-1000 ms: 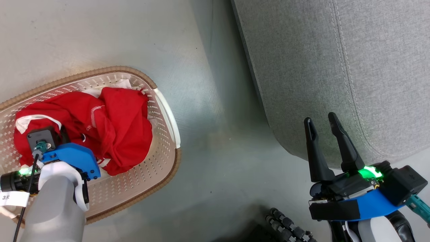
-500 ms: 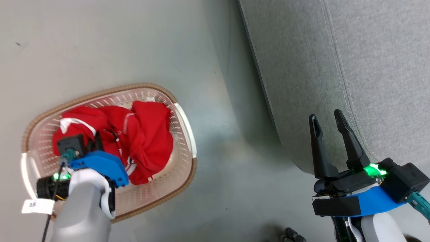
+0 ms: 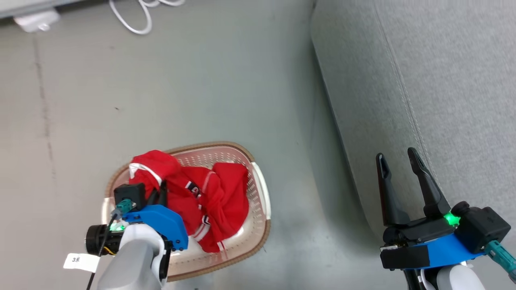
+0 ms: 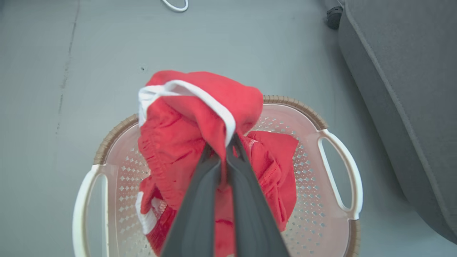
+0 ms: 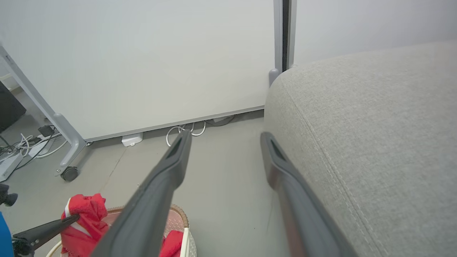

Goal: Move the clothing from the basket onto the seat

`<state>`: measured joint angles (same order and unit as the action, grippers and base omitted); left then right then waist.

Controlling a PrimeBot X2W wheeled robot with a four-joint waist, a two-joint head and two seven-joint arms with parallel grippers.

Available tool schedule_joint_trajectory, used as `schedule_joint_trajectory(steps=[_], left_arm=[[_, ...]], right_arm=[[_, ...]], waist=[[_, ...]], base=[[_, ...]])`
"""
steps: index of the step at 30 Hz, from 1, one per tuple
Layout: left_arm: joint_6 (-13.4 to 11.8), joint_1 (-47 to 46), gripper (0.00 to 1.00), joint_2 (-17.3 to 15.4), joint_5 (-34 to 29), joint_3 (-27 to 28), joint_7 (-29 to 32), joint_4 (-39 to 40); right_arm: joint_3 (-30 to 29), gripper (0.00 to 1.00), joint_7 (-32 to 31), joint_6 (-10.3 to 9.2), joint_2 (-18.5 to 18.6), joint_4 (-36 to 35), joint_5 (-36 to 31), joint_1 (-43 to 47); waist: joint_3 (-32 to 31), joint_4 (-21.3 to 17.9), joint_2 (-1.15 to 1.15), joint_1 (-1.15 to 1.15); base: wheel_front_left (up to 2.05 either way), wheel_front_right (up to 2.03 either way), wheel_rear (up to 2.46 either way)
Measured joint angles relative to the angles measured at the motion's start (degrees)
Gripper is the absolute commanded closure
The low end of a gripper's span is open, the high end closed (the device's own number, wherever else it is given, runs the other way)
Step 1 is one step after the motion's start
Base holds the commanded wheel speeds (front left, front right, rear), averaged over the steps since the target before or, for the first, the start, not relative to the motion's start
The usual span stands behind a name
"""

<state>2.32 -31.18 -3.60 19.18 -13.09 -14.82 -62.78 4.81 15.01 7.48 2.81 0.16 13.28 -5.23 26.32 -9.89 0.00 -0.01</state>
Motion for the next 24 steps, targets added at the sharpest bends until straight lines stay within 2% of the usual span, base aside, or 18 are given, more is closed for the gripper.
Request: schedule_joint_trajectory(steps=[7, 11, 19, 24], left_arm=[[2.50, 1.99, 1.00, 0.55, 0.48, -3.33, -0.18, 2.47], [3.79, 4.04, 1.00, 0.63, 3.69, -8.21, -0.18, 5.79], [4.20, 5.41, 1.00, 0.68, 11.04, -20.12, -0.18, 11.99], [3.50, 4.61, 1.00, 0.68, 14.61, -26.38, -0.10, 15.23]], right_arm=[[-0.53, 0.00, 0.01, 0.00, 0.00, 1.15, -1.66, 2.09], [-0.51, 0.00, 0.01, 0.00, 0.01, 1.97, -2.43, 3.60], [0.64, 0.00, 0.02, 0.00, 0.00, 3.55, -3.58, 6.13], [2.00, 0.00, -0.16, 0.00, 0.01, 4.23, -4.08, 7.43]], waist=[[-6.66, 3.51, 0.00, 0.00], [-10.48, 5.13, 0.00, 0.00], [-17.56, 7.41, 0.00, 0.00], [-21.45, 8.16, 0.00, 0.00]], base=[[0.00, 0.00, 0.00], [0.00, 0.00, 0.00], [0.00, 0.00, 0.00], [0.00, 0.00, 0.00]])
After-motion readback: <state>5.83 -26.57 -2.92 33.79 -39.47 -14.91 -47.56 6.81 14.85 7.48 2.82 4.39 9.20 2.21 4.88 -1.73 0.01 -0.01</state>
